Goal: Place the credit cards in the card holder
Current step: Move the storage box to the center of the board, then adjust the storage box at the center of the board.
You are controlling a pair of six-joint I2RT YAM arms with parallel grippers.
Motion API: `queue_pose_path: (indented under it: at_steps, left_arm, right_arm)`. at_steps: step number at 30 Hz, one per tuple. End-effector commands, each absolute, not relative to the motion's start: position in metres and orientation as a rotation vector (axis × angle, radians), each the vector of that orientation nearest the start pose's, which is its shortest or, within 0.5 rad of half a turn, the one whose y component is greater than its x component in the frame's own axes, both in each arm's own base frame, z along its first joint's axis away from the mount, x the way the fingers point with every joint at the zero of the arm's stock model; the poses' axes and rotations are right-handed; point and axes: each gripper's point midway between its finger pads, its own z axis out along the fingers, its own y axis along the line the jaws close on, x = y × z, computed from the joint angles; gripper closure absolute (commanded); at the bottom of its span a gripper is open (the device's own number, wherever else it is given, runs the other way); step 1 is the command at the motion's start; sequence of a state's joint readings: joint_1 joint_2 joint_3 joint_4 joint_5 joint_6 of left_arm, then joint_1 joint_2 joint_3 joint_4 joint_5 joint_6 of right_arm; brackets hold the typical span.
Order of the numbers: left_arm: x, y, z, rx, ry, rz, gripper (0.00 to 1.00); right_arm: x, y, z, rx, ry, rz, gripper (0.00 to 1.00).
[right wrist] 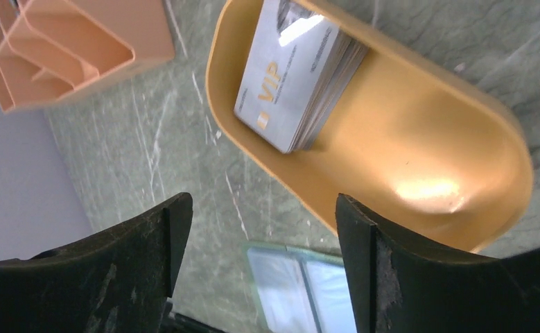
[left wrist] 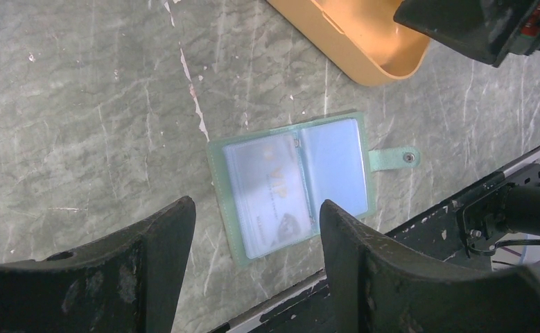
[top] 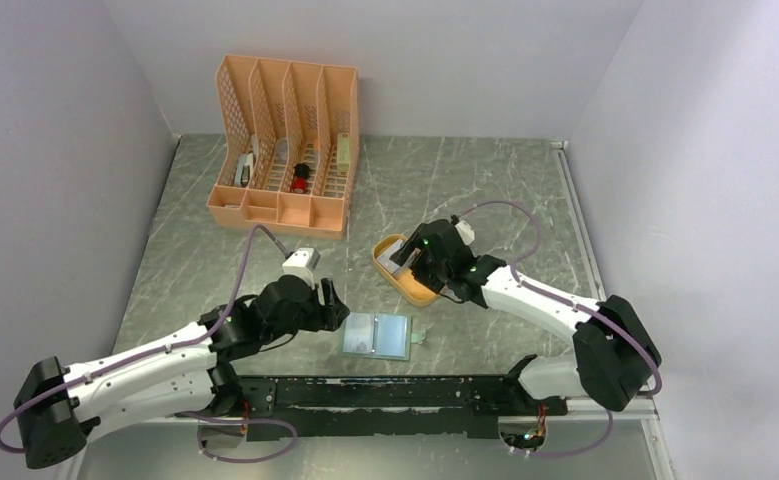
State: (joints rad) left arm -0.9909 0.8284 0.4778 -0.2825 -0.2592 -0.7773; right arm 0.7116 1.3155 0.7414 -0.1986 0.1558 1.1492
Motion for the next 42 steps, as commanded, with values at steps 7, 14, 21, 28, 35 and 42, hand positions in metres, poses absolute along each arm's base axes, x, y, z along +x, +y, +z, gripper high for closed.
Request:
queue_pose_path:
  at_steps: [7,14,21,28,35,42]
  left_arm:
    - [0.162,-0.218,0.108,0.066,2.267,-0.725,0.30]
    - [0.161,-0.217,0.106,0.058,2.270,-0.727,0.30]
    - [0.163,-0.219,0.103,0.059,2.280,-0.718,0.30]
    - [0.164,-0.221,0.100,0.073,2.291,-0.698,0.30]
    - [0.168,-0.226,0.101,0.079,2.273,-0.711,0.29]
    - [0.176,-0.239,0.103,0.121,2.284,-0.686,0.29]
  right_arm:
    - [0.307,0.210,0.071,0.827,2.332,0.595,0.18]
    - [0.331,0.185,0.061,0.801,2.354,0.483,0.17]
    - [0.355,0.173,0.054,0.733,2.375,0.416,0.17]
    - [0.377,0.184,0.059,0.577,2.375,0.480,0.17]
    - [0.354,0.216,0.070,0.490,2.388,0.729,0.17]
    - [0.346,0.217,0.044,0.441,2.521,0.588,0.17]
